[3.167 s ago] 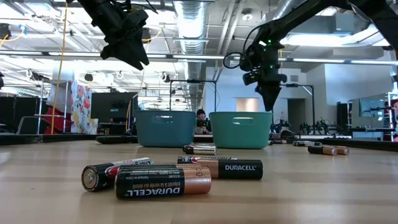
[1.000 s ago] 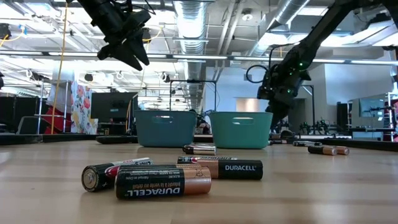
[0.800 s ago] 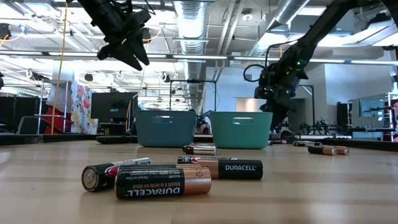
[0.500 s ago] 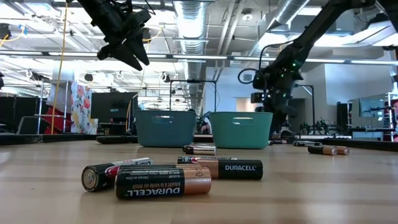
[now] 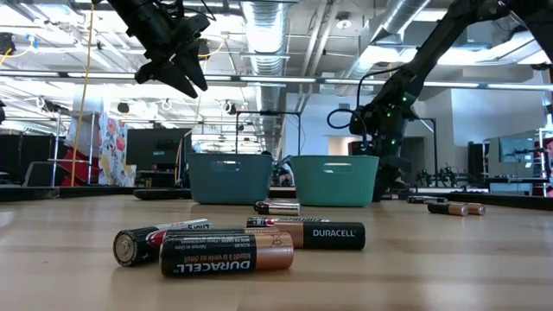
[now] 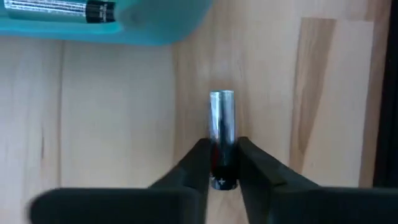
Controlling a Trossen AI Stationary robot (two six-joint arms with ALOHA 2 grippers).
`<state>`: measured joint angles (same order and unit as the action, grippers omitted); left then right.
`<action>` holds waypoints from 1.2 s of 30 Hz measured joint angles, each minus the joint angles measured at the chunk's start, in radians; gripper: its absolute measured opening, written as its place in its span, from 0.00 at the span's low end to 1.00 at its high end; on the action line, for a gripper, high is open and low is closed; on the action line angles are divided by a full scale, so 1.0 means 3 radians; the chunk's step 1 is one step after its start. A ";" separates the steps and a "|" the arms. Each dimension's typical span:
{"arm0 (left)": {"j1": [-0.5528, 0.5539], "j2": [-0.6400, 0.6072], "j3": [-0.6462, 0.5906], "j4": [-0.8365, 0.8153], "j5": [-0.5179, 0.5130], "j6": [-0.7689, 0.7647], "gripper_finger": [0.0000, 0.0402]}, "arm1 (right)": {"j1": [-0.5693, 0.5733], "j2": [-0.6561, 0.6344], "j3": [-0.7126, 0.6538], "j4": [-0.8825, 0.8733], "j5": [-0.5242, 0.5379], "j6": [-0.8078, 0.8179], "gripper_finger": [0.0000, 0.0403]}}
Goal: Sort batteries
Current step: Put the silver battery into the green bin
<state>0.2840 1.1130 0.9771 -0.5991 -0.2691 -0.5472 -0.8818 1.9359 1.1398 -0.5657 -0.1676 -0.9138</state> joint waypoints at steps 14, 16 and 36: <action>0.0000 0.0000 0.0000 0.0000 -0.0010 0.0038 0.35 | -0.0113 -0.0709 0.0002 -0.0385 0.0561 0.0955 0.04; 0.0000 0.0000 0.0000 0.0000 -0.0015 0.0055 0.35 | -0.0126 -0.0869 0.0050 -0.0473 0.0570 0.1252 0.04; 0.0000 0.0000 0.0000 0.0115 -0.0107 0.0867 0.35 | 0.1026 -0.1212 0.0723 -0.0489 0.0542 0.2490 0.05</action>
<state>0.2840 1.1130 0.9771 -0.5645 -0.3012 -0.2871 -0.5740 1.5722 1.3567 -0.7122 -0.0050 -0.1669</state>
